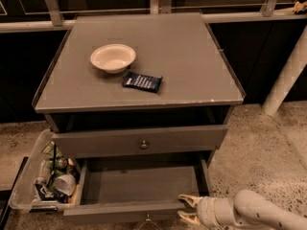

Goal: Open middle drawer

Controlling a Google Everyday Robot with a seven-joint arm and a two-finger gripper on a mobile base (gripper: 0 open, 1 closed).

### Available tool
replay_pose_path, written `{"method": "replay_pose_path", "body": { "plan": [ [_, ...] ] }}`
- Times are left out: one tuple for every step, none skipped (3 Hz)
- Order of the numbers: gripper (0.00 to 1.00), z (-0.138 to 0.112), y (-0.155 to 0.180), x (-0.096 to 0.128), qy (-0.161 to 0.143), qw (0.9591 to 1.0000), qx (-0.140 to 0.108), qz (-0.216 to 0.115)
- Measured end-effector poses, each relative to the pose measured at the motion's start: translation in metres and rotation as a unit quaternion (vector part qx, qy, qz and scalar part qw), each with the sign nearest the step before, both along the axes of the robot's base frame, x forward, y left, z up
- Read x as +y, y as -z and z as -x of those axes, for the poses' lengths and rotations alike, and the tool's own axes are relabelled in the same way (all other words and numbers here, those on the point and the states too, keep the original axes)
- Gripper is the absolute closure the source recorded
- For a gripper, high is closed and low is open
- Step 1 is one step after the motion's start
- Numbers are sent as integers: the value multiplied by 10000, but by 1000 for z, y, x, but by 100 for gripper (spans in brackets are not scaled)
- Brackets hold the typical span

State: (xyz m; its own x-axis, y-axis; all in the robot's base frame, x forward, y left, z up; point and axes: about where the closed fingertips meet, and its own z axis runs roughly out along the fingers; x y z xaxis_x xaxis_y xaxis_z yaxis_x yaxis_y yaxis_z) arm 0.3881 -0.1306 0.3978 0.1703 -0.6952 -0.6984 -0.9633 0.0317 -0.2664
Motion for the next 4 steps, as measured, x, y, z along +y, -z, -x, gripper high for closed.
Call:
{"method": "replay_pose_path", "body": {
  "plan": [
    [100, -2, -2, 0, 0, 10000, 0, -1],
    [100, 5, -2, 9, -78, 9999, 60, -127],
    [82, 2, -5, 9, -79, 9999, 60, -127],
    [59, 2, -5, 9, -79, 9999, 60, -127]
  ]
}}
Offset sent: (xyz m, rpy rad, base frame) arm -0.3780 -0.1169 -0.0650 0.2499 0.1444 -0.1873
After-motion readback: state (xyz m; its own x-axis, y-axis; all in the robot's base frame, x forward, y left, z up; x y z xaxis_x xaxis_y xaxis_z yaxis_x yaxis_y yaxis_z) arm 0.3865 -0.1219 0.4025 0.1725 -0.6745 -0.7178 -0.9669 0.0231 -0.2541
